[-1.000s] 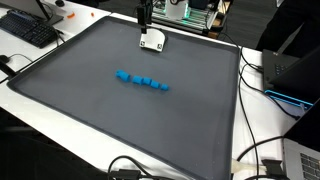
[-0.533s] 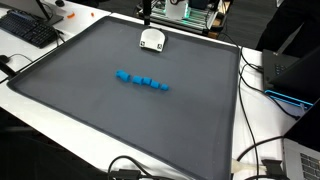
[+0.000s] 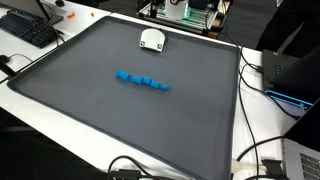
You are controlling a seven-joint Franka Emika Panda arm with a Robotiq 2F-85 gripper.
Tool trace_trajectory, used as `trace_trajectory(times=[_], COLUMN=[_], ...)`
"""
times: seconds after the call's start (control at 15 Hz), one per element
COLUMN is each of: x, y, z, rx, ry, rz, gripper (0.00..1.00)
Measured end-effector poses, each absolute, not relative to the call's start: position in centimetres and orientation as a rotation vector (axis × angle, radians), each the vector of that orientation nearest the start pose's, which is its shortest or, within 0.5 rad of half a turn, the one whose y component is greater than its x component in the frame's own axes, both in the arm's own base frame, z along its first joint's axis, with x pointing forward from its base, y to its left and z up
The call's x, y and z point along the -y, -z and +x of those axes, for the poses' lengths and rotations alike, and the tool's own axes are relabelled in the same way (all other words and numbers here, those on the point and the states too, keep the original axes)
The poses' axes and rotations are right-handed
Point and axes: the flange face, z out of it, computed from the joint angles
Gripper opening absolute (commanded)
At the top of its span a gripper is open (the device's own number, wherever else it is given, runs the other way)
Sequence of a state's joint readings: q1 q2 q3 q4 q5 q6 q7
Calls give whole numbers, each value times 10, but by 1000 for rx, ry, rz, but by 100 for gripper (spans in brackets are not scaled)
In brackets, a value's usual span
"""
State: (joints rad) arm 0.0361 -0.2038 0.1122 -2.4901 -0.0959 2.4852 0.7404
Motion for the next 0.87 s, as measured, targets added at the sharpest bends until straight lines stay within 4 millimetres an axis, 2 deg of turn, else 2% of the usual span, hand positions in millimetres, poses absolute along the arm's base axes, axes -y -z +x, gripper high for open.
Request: trace_trajectory(times=[0.27, 0.53, 0.73, 0.87], x=[-90, -107, -118, -119], y=[-394, -391, -383, -381], z=[474, 485, 491, 494], rx=[-451, -103, 74, 84], ry=[379, 370, 338, 332], rz=[-3089, -3130, -3124, -3122], gripper=[100, 100, 100, 100])
